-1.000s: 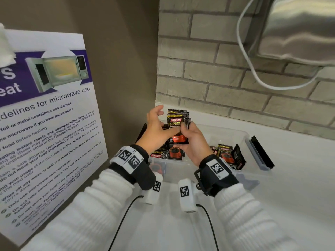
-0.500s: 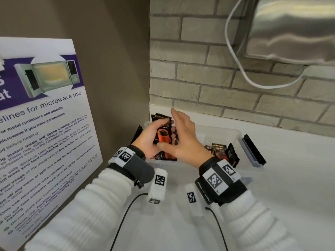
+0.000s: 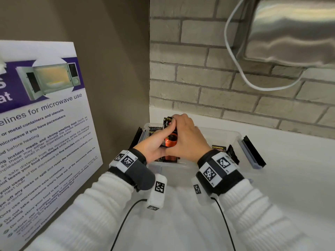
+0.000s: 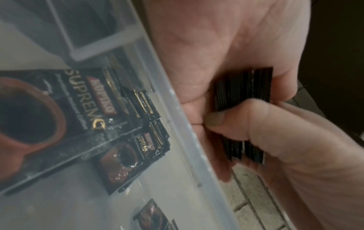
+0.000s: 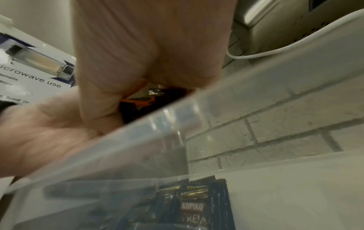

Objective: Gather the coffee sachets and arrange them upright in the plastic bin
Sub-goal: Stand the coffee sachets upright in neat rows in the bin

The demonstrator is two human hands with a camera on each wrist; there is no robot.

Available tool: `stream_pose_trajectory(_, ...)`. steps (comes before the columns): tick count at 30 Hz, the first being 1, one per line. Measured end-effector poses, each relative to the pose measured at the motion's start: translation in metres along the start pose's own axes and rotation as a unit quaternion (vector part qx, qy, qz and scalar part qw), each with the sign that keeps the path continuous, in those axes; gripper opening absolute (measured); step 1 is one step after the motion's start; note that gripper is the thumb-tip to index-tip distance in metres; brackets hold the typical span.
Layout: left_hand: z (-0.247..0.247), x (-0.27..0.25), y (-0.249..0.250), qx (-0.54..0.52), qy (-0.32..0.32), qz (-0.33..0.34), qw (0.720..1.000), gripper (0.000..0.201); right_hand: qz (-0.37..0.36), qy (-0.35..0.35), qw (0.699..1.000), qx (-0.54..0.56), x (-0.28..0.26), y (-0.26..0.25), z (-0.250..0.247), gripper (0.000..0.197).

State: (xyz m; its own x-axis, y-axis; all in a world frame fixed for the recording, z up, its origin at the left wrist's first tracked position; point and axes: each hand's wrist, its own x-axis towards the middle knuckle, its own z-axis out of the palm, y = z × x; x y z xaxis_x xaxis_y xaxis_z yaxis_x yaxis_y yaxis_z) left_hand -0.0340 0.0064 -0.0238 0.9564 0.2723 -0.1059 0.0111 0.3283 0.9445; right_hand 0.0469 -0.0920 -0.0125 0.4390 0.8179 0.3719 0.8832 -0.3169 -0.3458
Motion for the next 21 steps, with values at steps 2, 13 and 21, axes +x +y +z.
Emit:
stream_pose_trajectory(2, -0.004, 0.000, -0.002, -0.004, -0.014, 0.010, 1.000, 0.041, 0.002, 0.027, 1.000, -0.006, 0.001, 0.002, 0.000, 0.088)
stream_pose_trajectory(13, -0.015, 0.022, -0.010, 0.180, 0.144, 0.089, 0.969, 0.042, 0.175, -0.008, 0.862, 0.475, 0.009, 0.007, 0.002, 0.101)
stream_pose_trajectory(21, -0.024, 0.021, -0.007, 0.438, 0.134, 0.106, 0.883, 0.036, 0.271, 0.028, 0.887, 0.373, 0.018, 0.010, 0.006, 0.007)
